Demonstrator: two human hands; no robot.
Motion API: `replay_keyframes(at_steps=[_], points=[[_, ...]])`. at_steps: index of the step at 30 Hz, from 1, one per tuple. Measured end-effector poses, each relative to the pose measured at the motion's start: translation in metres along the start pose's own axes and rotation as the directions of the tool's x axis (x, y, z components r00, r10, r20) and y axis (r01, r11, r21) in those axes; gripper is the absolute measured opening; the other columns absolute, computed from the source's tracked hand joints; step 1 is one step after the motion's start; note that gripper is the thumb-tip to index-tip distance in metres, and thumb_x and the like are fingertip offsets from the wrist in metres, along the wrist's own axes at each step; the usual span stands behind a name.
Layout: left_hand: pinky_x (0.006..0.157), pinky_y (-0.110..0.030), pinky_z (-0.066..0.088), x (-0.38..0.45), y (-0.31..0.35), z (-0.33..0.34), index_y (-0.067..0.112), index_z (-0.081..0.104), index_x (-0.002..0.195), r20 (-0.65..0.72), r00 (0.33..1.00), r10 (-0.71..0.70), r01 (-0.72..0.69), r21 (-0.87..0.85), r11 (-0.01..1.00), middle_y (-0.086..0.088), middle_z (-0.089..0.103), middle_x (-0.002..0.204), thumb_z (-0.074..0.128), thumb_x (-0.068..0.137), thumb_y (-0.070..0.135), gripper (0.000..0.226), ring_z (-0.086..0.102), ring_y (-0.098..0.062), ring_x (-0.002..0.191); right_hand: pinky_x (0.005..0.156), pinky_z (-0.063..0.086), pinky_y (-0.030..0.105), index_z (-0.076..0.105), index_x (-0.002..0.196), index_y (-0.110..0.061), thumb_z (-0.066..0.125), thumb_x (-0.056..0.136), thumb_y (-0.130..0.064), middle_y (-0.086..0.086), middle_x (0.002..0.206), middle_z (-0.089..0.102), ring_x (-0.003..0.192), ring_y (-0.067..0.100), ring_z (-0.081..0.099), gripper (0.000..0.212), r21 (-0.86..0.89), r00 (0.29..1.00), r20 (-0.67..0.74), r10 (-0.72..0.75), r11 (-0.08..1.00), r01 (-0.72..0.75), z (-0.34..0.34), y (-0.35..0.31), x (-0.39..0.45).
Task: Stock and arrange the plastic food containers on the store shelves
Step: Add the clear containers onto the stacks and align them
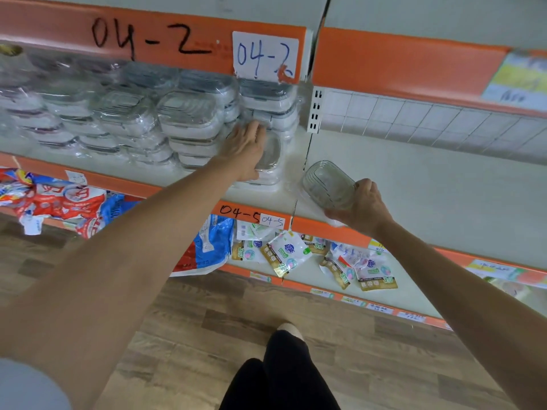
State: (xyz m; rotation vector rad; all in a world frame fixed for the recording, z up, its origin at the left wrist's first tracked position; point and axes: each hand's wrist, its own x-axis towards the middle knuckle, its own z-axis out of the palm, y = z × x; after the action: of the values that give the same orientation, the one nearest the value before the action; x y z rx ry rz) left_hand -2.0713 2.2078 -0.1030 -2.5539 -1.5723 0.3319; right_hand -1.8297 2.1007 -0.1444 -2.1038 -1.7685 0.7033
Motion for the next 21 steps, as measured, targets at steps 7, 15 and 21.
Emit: replay_keyframes(at_steps=[7, 15, 21], points=[[0.113, -0.037, 0.025, -0.066, 0.009, -0.015, -0.001, 0.025, 0.138, -0.006, 1.0, 0.006, -0.007, -0.141, 0.99, -0.017, 0.03, 0.132, 0.08, 0.068, 0.038, 0.097, 0.034, -0.032, 0.124, 0.094, 0.04, 0.034, 0.037, 0.125, -0.003, 0.078, 0.067, -0.043, 0.011, 0.121, 0.042, 0.111, 0.026, 0.041, 0.081, -0.232, 0.973, 0.103, -0.206, 0.946, 0.225, -0.02, -0.029, -0.055], [0.11, -0.042, 0.024, -0.153, -0.009, -0.086, 0.006, 0.028, 0.14, 0.006, 0.996, 0.087, -0.083, -0.229, 0.97, -0.012, 0.029, 0.128, 0.074, 0.067, 0.048, 0.095, 0.029, -0.028, 0.123, 0.1, 0.031, 0.034, 0.032, 0.135, -0.006, 0.077, 0.069, -0.041, 0.01, 0.13, 0.038, 0.117, 0.027, 0.037, 0.087, -0.326, 0.901, 0.145, -0.409, 0.84, 0.434, -0.08, -0.075, -0.118], [0.103, -0.038, 0.031, -0.162, -0.02, -0.171, 0.011, 0.028, 0.144, 0.003, 0.988, 0.156, -0.15, -0.266, 0.952, -0.007, 0.03, 0.134, 0.076, 0.069, 0.046, 0.096, 0.03, -0.024, 0.126, 0.099, 0.031, 0.035, 0.035, 0.132, -0.006, 0.07, 0.072, -0.051, 0.009, 0.128, 0.041, 0.118, 0.027, 0.04, 0.083, -0.38, 0.87, 0.101, -0.483, 0.789, 0.483, -0.153, -0.093, -0.14]])
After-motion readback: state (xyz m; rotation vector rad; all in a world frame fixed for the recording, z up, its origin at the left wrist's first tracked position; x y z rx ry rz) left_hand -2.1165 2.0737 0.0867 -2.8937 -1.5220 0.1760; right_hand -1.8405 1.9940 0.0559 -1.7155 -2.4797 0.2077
